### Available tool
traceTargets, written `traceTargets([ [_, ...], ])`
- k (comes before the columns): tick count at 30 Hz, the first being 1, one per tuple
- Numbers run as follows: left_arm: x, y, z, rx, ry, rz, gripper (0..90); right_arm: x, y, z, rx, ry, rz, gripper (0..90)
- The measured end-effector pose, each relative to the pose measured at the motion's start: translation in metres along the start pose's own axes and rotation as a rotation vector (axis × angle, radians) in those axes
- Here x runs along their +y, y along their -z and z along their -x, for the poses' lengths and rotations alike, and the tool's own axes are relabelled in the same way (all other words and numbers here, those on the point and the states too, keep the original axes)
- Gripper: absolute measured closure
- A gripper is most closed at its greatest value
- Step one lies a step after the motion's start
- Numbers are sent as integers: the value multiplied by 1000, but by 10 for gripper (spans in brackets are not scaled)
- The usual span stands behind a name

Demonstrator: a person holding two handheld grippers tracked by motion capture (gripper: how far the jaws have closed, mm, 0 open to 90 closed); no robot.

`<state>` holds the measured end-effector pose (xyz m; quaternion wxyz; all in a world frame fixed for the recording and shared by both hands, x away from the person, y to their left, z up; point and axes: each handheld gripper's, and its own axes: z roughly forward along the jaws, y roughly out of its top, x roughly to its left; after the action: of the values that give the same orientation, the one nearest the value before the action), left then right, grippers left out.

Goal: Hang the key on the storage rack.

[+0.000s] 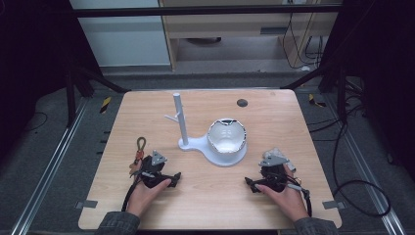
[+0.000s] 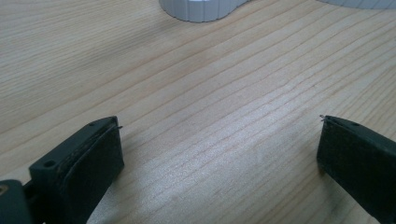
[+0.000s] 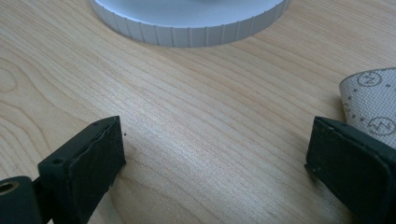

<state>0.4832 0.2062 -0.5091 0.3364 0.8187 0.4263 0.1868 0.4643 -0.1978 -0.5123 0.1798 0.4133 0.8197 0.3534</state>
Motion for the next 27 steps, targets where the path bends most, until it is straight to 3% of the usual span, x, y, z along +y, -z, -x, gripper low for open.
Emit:
traceTargets([
  [7, 0, 1, 0, -3, 3, 0, 0, 0, 0, 0, -2, -1, 2, 42],
  [11, 5, 8, -3, -4, 19, -40, 55, 0, 0, 0, -2, -2, 2, 41],
  [15, 13, 15, -8, 27, 22, -75, 58, 0, 0, -1, -3, -3, 2, 40],
  [17, 24, 20, -16, 25, 52, -130, 58, -1, 0, -1, -3, -4, 0, 40],
  [19, 29, 22, -18, 47, 54, -154, 60, -1, 1, -1, -4, -1, -1, 40],
  [20, 36, 24, -24, 75, 54, -197, 62, -1, 1, -1, -4, 1, 1, 40],
  [23, 45, 28, -31, 89, 78, -249, 70, -1, 1, -1, -6, 0, 0, 40],
  [27, 57, 34, -39, 130, 65, -299, 68, -1, 1, -1, -5, 0, 0, 40],
])
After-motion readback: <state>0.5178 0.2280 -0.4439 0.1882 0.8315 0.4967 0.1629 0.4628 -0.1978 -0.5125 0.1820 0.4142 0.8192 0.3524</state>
